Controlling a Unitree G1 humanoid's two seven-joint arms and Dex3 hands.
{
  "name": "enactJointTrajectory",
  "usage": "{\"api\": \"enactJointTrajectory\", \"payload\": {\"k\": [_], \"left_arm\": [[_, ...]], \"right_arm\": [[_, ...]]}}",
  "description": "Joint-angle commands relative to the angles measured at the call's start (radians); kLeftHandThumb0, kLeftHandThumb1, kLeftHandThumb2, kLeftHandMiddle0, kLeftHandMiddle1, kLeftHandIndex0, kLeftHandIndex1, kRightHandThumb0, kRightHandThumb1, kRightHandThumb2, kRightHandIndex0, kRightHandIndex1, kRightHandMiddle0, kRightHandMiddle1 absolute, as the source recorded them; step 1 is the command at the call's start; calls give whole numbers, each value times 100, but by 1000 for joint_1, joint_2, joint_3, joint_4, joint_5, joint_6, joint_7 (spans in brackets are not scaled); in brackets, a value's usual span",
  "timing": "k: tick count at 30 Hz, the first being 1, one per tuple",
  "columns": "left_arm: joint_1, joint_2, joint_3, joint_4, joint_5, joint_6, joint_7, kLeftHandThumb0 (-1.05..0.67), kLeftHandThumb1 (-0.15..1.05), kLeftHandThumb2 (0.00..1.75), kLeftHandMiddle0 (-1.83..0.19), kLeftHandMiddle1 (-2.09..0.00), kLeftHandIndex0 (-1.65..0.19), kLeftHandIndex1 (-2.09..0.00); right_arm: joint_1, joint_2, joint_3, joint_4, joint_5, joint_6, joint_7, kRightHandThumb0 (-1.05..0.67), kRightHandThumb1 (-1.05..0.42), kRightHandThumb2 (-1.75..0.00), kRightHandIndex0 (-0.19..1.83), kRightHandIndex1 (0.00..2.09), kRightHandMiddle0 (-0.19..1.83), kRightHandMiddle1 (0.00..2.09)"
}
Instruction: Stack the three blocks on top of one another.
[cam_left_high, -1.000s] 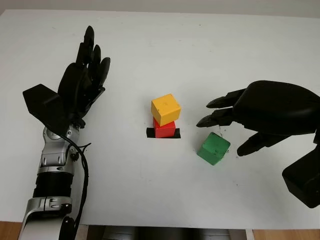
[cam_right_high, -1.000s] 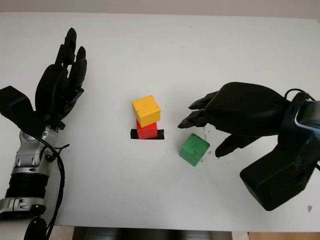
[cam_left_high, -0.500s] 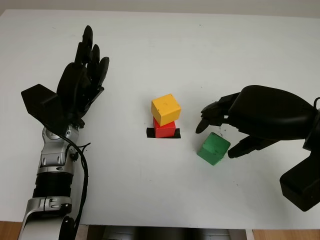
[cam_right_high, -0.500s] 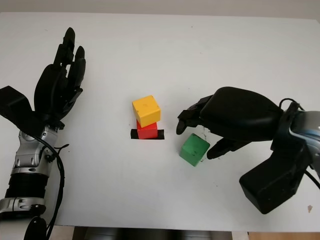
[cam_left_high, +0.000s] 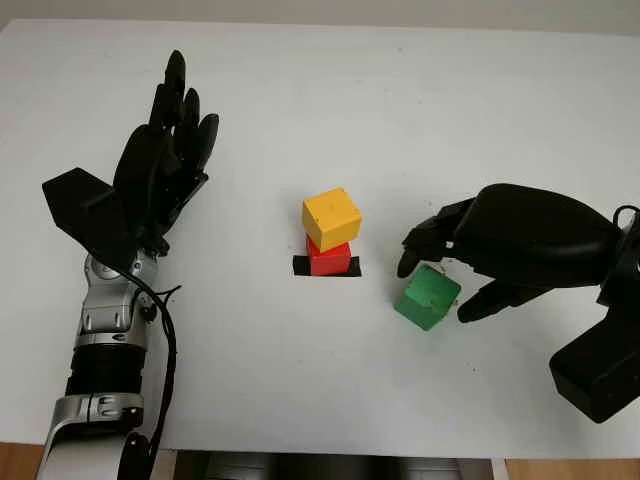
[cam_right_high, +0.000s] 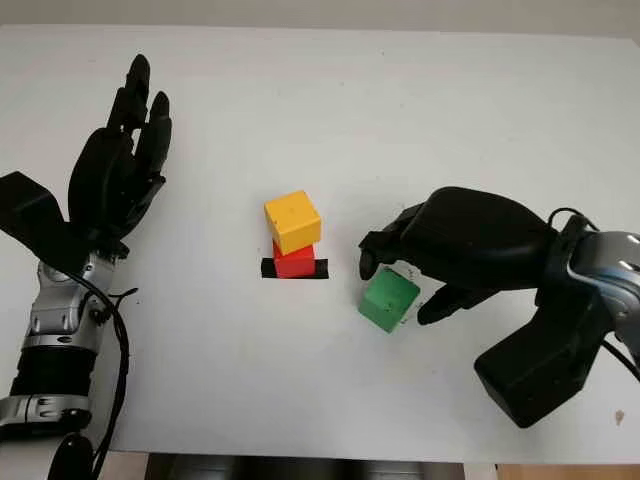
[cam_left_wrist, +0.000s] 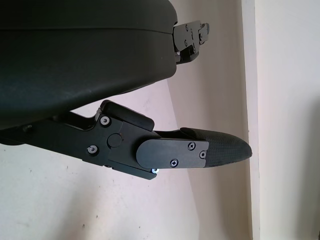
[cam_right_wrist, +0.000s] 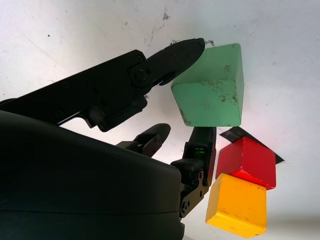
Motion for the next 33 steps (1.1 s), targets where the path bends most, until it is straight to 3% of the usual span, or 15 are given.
{"api": "enactJointTrajectory", "payload": {"k": [1, 20, 26, 30, 33], "left_arm": [[-5, 12, -2, -9, 8, -12, 2, -78, 105, 38, 19, -4, 18, -4], [-1, 10, -2, -21, 5, 8, -1, -76, 105, 39, 19, -4, 19, -4], [-2, 9, -3, -20, 7, 6, 0, -76, 105, 38, 19, -4, 18, -4], [-2, 9, -1, -22, 5, 9, 4, -76, 105, 37, 19, -5, 18, -5], [-3, 9, -2, -21, 6, 10, 3, -76, 105, 37, 19, -5, 18, -5]], "right_arm": [[-7, -2, 6, 4, 4, -8, 0, -51, -83, -5, 59, 18, 29, 93], [-22, 25, 25, 51, 7, -68, -51, -50, -86, -6, 61, 25, 34, 103], [-31, 33, 30, 70, -6, -88, -64, -42, -91, -6, 63, 32, 55, 115], [-38, 37, 33, 88, -18, -101, -76, -42, -89, -5, 46, 65, 58, 124], [-40, 38, 36, 100, -31, -109, -86, -42, -88, -5, 43, 72, 59, 125]]}}
